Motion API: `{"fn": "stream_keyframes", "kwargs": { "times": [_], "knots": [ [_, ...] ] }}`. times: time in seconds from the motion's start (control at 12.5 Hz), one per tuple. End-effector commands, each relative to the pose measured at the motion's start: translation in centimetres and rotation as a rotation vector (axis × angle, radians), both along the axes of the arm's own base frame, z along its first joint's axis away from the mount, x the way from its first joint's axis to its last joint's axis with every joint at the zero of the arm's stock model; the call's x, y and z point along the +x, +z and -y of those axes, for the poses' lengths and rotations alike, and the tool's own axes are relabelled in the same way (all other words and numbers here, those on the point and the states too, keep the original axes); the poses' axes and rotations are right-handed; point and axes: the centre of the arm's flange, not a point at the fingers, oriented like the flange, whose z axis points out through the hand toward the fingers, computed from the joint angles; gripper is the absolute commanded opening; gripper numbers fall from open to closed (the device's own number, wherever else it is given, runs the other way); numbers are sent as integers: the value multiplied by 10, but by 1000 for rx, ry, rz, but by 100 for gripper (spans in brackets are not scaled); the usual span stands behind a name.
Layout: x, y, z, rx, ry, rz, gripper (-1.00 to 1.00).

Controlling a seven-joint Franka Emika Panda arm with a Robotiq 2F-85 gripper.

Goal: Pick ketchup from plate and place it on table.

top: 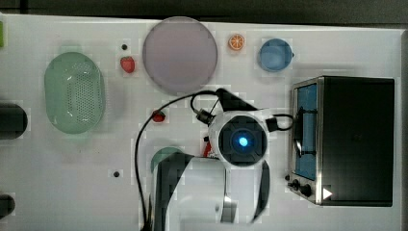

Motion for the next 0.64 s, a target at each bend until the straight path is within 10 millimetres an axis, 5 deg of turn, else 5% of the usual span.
{"fn": "stream_keyframes", "kwargs": {
  "times": [0.08,0.32,0.64],
  "knots": [
    [-3,94,-9,13,-259,32,100],
    [-13,159,-13,6,-297,-11,100],
    [-23,183,-17,-2,-294,-97,100]
  ]
}}
